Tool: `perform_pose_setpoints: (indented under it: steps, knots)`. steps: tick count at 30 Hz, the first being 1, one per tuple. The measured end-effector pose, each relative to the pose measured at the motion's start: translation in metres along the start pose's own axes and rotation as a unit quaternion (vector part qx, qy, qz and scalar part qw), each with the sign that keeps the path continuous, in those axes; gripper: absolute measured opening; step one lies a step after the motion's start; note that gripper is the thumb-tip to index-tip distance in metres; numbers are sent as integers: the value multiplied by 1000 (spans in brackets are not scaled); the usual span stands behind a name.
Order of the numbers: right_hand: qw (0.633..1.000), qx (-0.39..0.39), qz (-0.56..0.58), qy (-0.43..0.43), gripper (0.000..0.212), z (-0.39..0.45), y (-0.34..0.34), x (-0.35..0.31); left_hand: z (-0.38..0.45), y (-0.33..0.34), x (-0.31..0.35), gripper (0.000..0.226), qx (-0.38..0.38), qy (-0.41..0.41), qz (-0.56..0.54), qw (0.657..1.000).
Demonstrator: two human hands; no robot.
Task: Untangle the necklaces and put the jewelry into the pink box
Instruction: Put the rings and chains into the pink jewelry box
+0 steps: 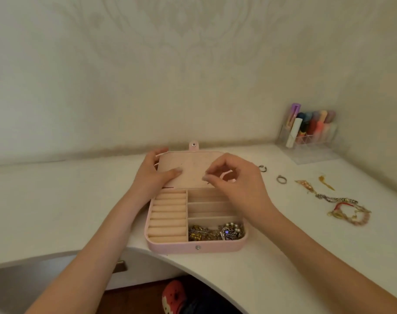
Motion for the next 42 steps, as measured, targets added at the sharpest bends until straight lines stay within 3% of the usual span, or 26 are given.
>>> perform_pose_setpoints:
  steps: [2, 4, 8, 12, 18, 20, 27, 29, 31, 33, 35, 42]
  knots:
    - [996, -52, -67, -8, 16, -5, 16, 0, -2, 0, 3, 74, 15, 24, -35, 999]
    - [997, -68, -33, -6, 17, -4, 17, 5, -3, -2, 5, 77, 28, 32, -68, 997]
    - [1000, 19, 2, 23, 23, 8, -10, 23, -5, -4, -2, 82, 38, -35, -163, 985]
    - [965, 119, -225, 66, 23, 5, -56, 68, -5, -3, -3, 60, 9, -81, -284, 955]
    - [876, 48, -451, 167, 30, 0, -78, 97, -4, -5, -6, 50, 14, -73, -330, 941]
    - [866, 25, -467, 178, 27, -3, -72, 102, -1, -9, -8, 44, 27, -71, -348, 934]
    - [879, 49, -442, 173, 29, -3, -70, 100, 4, -5, -8, 44, -70, -92, -407, 906]
    - [926, 98, -344, 120, 26, -2, -67, 84, 5, -2, -6, 51, -103, -92, -401, 906]
    - [974, 124, -183, 43, 21, -3, -55, 55, 5, 1, -6, 76, -138, -93, -388, 906]
    - [994, 75, -82, -16, 21, -7, -33, 29, 5, 4, -8, 89, -167, -95, -379, 905]
    - [997, 12, -58, -45, 24, -13, -12, 17, 4, 7, -6, 76, -192, -83, -372, 904]
    - [998, -67, -13, -5, 31, -11, -4, 25, 2, 10, -5, 93, -215, -87, -376, 897]
Point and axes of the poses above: each hand's wrist, its own z-axis towards the middle knuckle, its own y-axis out of the palm, x = y × z, the point moved 5 cm from there along z, towards the middle knuckle, and after that the axes turned 9 degrees about -z, right-handed, at the moved point
